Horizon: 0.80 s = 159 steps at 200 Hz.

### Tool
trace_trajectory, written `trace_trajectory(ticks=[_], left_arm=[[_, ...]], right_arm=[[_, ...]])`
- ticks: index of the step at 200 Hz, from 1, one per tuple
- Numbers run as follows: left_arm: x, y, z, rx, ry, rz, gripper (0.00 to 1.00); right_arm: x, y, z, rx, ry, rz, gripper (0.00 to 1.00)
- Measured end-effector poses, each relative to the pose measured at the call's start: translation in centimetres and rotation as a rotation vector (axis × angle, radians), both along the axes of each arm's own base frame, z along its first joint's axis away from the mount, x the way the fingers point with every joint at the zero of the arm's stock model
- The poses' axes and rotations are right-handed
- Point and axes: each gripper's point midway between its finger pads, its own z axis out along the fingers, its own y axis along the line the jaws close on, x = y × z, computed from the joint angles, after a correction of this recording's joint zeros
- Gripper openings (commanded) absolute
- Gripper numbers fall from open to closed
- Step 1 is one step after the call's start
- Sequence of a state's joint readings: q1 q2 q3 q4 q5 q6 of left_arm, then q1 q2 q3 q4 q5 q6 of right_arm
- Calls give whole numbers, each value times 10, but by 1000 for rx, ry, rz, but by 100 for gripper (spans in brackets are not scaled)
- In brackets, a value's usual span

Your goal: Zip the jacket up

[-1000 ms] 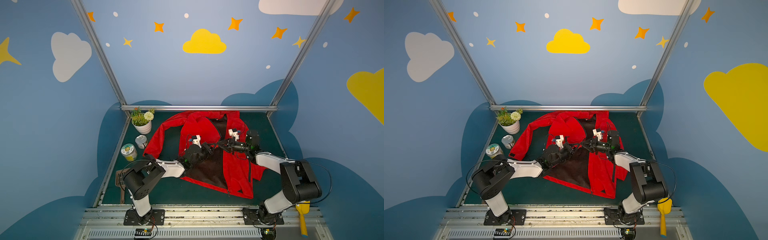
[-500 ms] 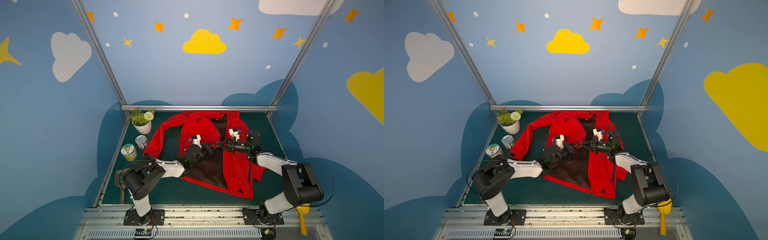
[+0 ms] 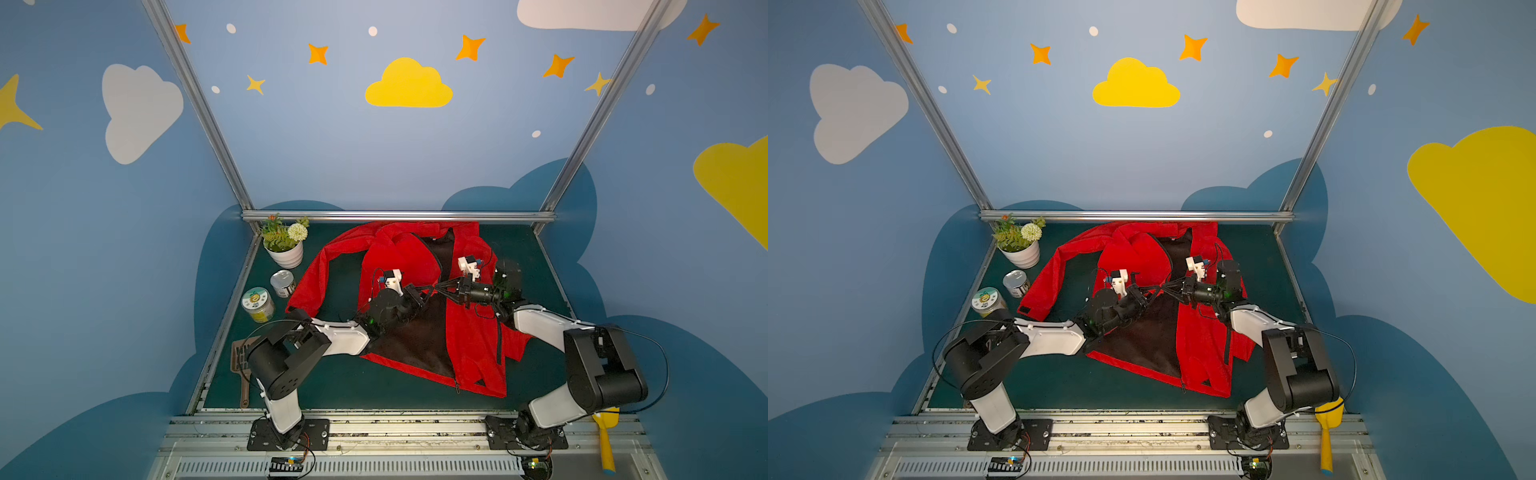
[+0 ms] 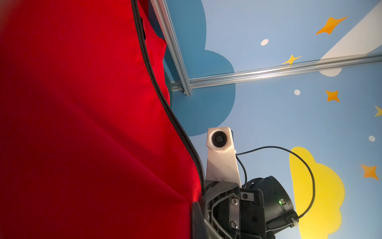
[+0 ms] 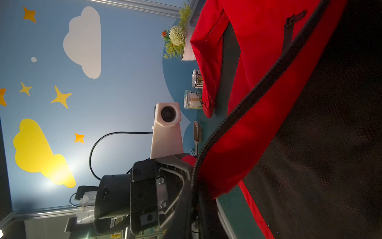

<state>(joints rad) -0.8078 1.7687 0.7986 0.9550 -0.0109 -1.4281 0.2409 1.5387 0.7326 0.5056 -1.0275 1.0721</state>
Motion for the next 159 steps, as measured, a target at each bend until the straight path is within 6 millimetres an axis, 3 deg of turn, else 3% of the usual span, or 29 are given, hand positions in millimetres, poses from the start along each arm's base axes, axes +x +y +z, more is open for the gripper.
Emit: trace_trajectory(ticks=[40, 60, 71, 112, 159], left_arm=[[0, 0, 0, 0, 0, 0, 3], [0, 0, 0, 0, 0, 0, 3], [0, 0, 0, 0, 0, 0, 5], [-1, -1, 0, 4, -7, -5, 24], [-1, -1, 1, 3, -10, -11, 25]], right_arm=[[2, -6, -1, -1, 8, -11, 9], [3, -6, -2, -2, 9, -12, 0], [2, -6, -2, -1, 9, -11, 0], [2, -6, -1, 0, 9, -6, 0], [1, -6, -2, -1, 8, -3, 0]])
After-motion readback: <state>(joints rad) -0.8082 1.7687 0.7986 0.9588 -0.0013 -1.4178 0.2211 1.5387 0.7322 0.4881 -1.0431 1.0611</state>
